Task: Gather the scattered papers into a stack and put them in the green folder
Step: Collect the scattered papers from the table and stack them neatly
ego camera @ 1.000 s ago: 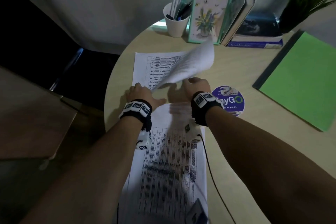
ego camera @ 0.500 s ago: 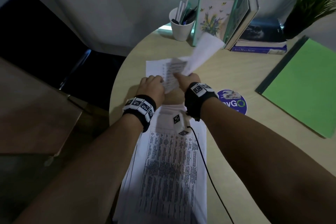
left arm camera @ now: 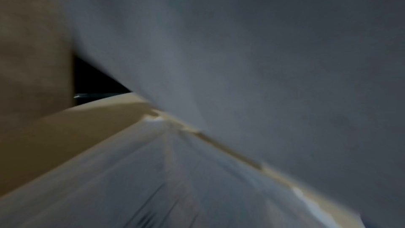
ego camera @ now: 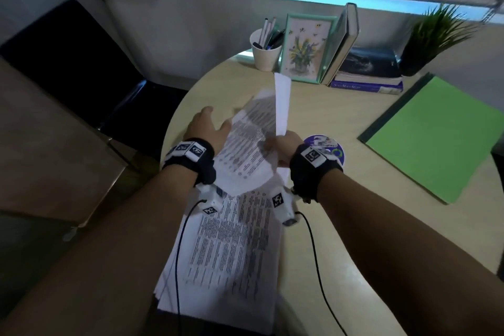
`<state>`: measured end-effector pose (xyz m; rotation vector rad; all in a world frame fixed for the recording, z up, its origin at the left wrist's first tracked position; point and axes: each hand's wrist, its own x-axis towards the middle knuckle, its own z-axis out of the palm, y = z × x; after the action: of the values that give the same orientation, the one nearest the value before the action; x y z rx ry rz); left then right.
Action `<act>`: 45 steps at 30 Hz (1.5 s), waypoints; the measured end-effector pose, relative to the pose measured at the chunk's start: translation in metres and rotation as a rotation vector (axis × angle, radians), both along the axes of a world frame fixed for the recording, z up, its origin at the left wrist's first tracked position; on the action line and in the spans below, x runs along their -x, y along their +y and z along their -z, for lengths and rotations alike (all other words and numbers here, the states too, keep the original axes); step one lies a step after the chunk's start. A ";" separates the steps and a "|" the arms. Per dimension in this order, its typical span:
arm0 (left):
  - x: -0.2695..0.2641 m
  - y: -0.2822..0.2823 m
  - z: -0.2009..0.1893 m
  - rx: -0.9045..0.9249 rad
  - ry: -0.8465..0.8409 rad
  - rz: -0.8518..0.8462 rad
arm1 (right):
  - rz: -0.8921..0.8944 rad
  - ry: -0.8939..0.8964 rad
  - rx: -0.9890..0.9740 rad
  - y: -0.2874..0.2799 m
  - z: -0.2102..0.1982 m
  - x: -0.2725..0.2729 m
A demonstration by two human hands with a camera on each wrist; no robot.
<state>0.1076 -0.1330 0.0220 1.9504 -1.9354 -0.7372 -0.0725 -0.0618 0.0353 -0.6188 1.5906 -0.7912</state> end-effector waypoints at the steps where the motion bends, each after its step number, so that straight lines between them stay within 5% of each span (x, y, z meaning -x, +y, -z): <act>1: -0.005 0.008 0.001 -0.082 0.003 -0.047 | -0.044 -0.006 -0.011 0.014 0.003 0.001; 10: -0.058 0.087 0.040 -0.407 -0.173 -0.186 | -0.506 0.303 -0.151 0.102 0.062 -0.006; 15: -0.064 0.112 0.052 -0.480 -0.266 -0.140 | -0.170 0.617 -0.098 0.121 0.069 -0.008; 18: -0.070 0.116 0.051 -0.469 -0.262 -0.151 | -0.195 0.720 -0.039 0.127 0.078 -0.011; 28: -0.076 0.108 0.036 -0.531 0.010 -0.324 | -0.357 0.703 -0.221 0.114 0.074 -0.056; 37: -0.063 0.110 0.029 -0.656 -0.031 -0.374 | 0.122 0.199 -0.327 0.100 0.066 -0.039; 40: -0.051 0.115 0.025 -0.615 -0.126 -0.307 | 0.079 0.194 -0.397 0.101 0.066 -0.038; 45: -0.028 0.117 0.021 -0.505 -0.017 -0.249 | 0.034 0.368 -0.301 0.098 0.063 -0.054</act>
<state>0.1358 -0.0164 0.0014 2.4304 -1.5730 -1.2257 -0.0186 0.0358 -0.0274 -0.5391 2.0143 -0.4626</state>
